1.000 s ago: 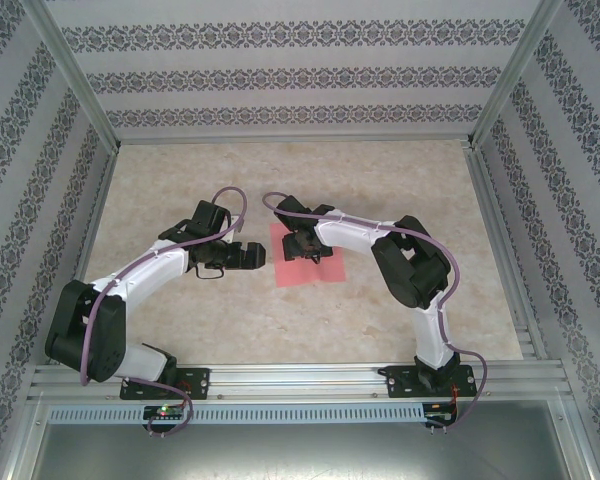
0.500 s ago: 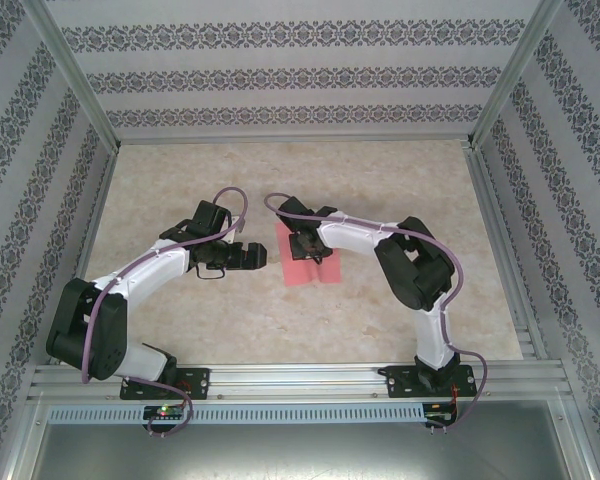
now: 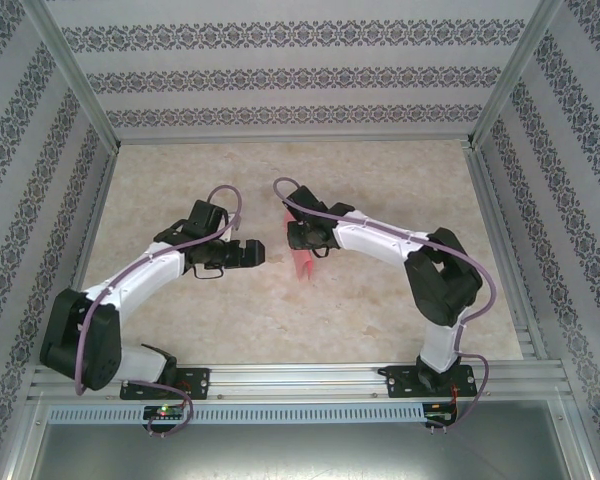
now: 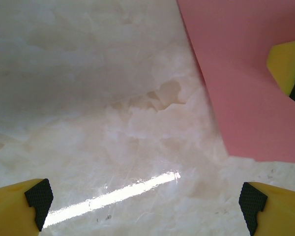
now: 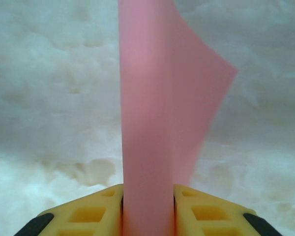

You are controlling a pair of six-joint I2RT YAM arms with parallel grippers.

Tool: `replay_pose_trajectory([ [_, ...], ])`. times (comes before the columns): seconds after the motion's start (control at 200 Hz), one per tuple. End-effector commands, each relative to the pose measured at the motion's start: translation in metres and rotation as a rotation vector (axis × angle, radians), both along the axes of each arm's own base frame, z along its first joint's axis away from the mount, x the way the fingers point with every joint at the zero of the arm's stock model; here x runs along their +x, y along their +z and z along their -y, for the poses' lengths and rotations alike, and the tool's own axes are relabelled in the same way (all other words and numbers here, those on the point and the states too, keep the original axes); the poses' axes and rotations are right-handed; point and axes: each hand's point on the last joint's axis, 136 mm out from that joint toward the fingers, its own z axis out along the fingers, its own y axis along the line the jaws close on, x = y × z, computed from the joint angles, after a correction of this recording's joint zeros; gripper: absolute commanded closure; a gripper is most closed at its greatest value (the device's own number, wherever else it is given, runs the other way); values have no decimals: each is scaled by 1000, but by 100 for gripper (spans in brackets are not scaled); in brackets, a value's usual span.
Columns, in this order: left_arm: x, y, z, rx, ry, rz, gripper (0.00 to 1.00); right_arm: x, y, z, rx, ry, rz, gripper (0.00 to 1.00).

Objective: Fold a paper plane with a square sheet of paper (pick it up from the middle)

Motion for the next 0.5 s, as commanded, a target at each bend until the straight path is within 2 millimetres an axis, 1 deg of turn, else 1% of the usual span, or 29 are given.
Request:
replay_pose_trajectory([
  [0.0,4,36,-13,-12,79,57,0,-6,42,-21,178,23,53,73],
  [0.09,5,59,-13,-44,96,98,0,-9,66,-28,306,28,89,73],
  [0.15,5,71,-11,-76,100,115,0,-12,75,-30,388,26,101,73],
  [0.195,5,78,-8,-106,99,123,0,-14,77,-28,429,19,98,73],
  [0.265,7,83,-1,-154,98,123,0,-18,71,-22,463,-4,83,73],
  [0.315,10,84,5,-191,94,125,0,-20,61,-17,490,-32,60,73],
  [0.395,14,78,13,-239,97,99,1,-23,47,-10,558,-81,41,73],
  [0.405,15,76,14,-244,96,93,1,-22,48,-9,569,-87,46,73],
  [0.495,20,67,23,-287,103,63,3,-25,30,1,593,-131,42,75],
])
